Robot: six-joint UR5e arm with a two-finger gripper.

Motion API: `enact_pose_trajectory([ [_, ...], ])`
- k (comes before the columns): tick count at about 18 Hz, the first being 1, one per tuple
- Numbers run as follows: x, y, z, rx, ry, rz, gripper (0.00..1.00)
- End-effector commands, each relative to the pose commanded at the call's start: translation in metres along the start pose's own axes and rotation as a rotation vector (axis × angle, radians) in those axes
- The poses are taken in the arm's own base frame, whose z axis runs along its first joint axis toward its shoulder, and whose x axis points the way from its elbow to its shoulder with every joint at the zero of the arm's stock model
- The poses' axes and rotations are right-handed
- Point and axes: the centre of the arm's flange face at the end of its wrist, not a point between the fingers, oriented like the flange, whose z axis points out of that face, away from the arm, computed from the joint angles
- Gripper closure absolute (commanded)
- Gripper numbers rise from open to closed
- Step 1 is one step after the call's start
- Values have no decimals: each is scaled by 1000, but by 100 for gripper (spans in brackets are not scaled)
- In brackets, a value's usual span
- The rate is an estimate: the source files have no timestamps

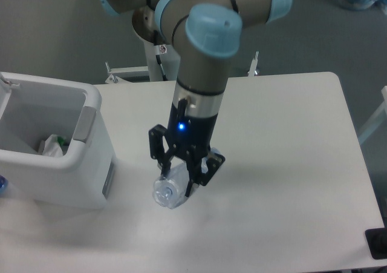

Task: Place the trash in the trash can
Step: 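Lift the water bottle up off the table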

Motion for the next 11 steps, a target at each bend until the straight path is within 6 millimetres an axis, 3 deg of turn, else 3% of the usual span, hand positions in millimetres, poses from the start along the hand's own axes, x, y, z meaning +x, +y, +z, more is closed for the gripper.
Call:
enact_pose_trajectory([
  [2, 7, -10, -24, 96, 40, -9, 41],
  [6, 18, -20, -53, 194, 78, -11, 41],
  [11, 48, -40, -92, 314, 136, 8, 41],
])
